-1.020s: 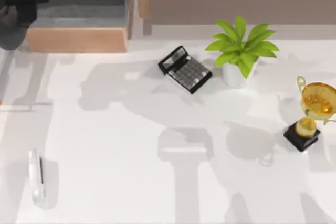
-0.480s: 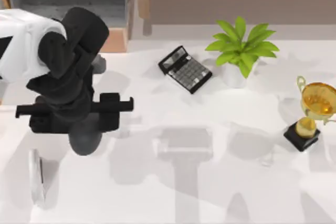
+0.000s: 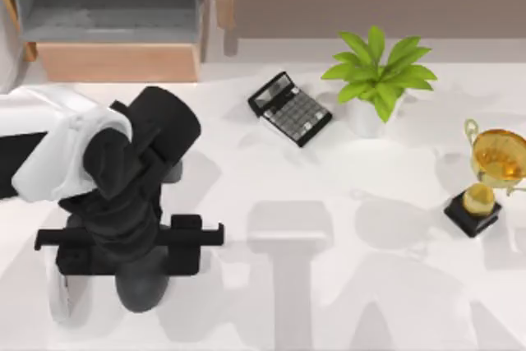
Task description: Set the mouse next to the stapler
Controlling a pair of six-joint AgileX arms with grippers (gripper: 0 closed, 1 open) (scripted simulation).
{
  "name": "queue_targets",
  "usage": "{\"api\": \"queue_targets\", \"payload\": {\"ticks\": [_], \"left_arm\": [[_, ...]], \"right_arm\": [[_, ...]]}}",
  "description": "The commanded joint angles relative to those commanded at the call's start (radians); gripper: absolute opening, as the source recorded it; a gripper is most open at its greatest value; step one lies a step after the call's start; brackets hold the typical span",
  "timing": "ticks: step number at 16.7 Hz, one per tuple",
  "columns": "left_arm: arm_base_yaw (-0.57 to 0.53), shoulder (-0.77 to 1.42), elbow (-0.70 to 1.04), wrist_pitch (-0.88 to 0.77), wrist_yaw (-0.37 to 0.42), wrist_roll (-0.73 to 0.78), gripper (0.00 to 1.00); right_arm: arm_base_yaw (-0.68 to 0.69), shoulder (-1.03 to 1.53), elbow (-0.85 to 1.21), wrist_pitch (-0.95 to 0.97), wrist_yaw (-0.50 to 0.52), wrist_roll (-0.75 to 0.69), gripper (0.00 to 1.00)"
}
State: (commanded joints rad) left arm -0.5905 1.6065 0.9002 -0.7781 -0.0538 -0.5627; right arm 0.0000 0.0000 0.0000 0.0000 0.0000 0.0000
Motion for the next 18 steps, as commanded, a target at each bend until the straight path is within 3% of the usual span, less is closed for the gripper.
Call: {"api": "queue_targets", "payload": {"ticks": [18], "left_arm": [[0.004,0.003,0.006,0.056,0.001,0.003,0.0]], "right_arm": [[0.0,0.0,0.0,0.0,0.0,0.0,1.0]]}}
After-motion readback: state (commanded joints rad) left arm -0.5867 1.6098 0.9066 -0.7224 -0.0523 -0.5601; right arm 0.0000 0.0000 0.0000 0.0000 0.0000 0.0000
